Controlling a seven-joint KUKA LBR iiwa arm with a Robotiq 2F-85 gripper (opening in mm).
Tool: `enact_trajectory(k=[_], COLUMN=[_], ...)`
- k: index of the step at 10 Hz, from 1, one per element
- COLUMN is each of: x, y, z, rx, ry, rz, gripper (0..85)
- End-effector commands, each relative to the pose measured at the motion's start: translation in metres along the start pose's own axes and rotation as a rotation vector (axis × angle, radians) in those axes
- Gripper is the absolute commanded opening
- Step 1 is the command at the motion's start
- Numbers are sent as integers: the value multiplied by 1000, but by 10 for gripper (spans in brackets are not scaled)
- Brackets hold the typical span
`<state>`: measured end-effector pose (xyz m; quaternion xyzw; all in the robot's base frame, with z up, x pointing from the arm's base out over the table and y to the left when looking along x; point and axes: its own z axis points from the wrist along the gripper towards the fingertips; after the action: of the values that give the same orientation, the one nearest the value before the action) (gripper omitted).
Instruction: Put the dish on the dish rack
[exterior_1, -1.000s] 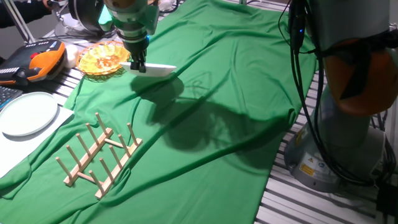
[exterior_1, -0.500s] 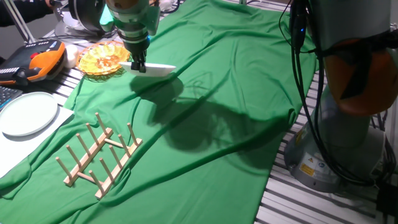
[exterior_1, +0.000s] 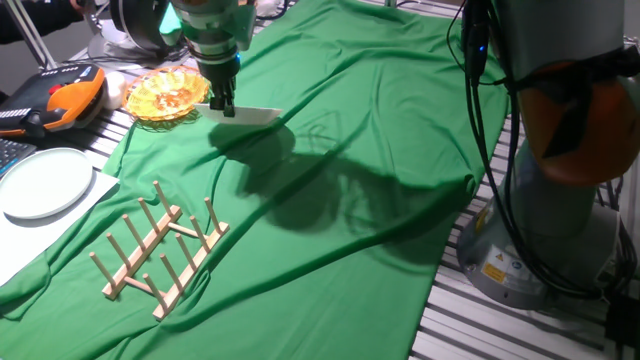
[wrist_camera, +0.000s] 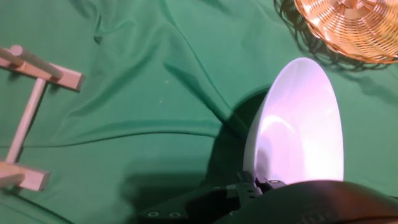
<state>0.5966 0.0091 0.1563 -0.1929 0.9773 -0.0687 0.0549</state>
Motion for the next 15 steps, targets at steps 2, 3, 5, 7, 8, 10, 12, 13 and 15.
enact_trajectory(k=[2,3,5,7,8,10,12,13,15], x=[0,-3,-6,-10,-14,-19,-26,-31,-41], y=[1,7,24,41,54,73,95,106,123], z=[-1,-10,-27,-39,-51,-67,-80,-85,-95], rx=[-13,-10,-7,-64,-86,-106,-117,-112,-135], ry=[13,19,24,23,36,48,53,56,74], rz=[7,17,42,82,117,164,214,235,275], gripper=[0,0,0,0,0,0,0,0,0])
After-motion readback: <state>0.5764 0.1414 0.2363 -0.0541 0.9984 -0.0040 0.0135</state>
